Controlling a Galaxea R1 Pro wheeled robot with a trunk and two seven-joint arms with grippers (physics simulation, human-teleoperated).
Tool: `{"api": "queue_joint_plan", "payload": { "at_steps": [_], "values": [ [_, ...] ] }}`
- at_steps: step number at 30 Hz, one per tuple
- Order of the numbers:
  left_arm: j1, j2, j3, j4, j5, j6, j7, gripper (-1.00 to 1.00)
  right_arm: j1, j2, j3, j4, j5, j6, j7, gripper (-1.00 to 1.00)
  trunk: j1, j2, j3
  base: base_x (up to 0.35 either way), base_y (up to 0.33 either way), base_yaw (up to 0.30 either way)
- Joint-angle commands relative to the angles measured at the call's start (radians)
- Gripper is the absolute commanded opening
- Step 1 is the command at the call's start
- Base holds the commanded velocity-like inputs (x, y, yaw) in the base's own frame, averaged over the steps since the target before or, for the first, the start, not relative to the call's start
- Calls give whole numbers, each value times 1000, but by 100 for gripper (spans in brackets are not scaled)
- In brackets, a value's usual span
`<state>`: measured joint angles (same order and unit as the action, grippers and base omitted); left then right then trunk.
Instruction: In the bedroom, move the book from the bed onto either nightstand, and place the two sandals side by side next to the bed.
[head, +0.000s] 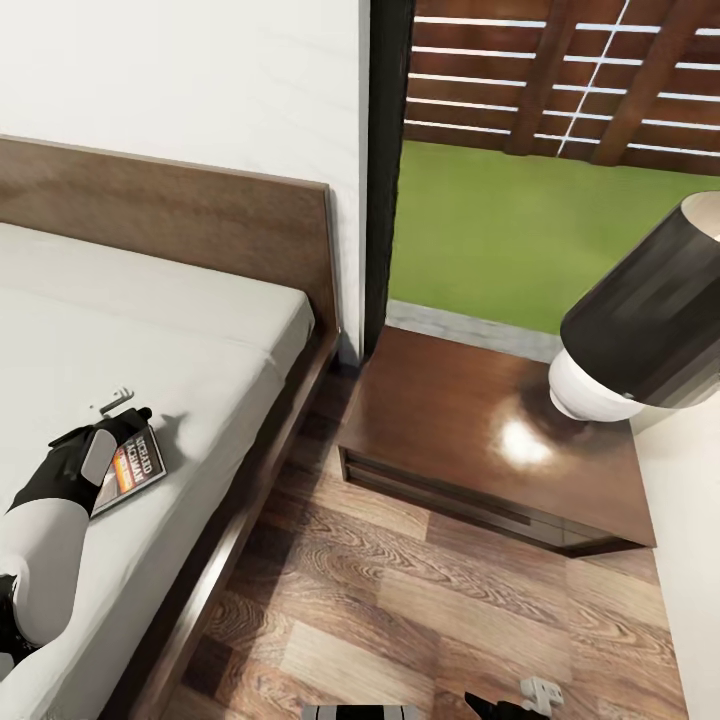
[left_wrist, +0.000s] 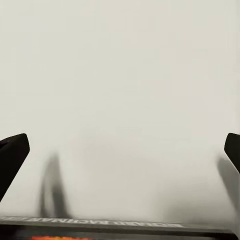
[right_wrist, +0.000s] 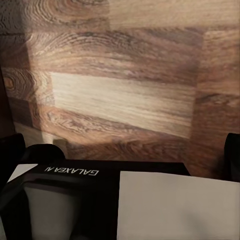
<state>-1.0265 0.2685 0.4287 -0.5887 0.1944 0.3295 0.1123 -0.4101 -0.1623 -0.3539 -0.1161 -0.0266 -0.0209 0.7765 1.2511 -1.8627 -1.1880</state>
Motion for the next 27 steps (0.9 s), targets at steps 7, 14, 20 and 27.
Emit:
{"api": "queue_joint_plan", "payload": {
  "at_steps": [7, 14, 20, 27],
  "values": [
    [0, 0, 1, 53, 16, 8, 7, 100, 0, 0, 1, 1, -3, -2, 3, 100, 0, 0, -1, 0, 0, 0],
    [0, -1, 1, 53, 16, 9, 8, 100, -1, 0, 1, 1, -3, -2, 4, 100, 0, 0, -1, 0, -90, 0],
    [0, -2, 1, 53, 16, 8, 8, 100, 0, 0, 1, 1, -3, -2, 3, 100, 0, 0, -1, 0, -10, 0],
    [0, -2, 1, 53, 16, 8, 7, 100, 0, 0, 1, 1, -3, -2, 3, 100, 0, 0, -1, 0, 0, 0]
  ]
}}
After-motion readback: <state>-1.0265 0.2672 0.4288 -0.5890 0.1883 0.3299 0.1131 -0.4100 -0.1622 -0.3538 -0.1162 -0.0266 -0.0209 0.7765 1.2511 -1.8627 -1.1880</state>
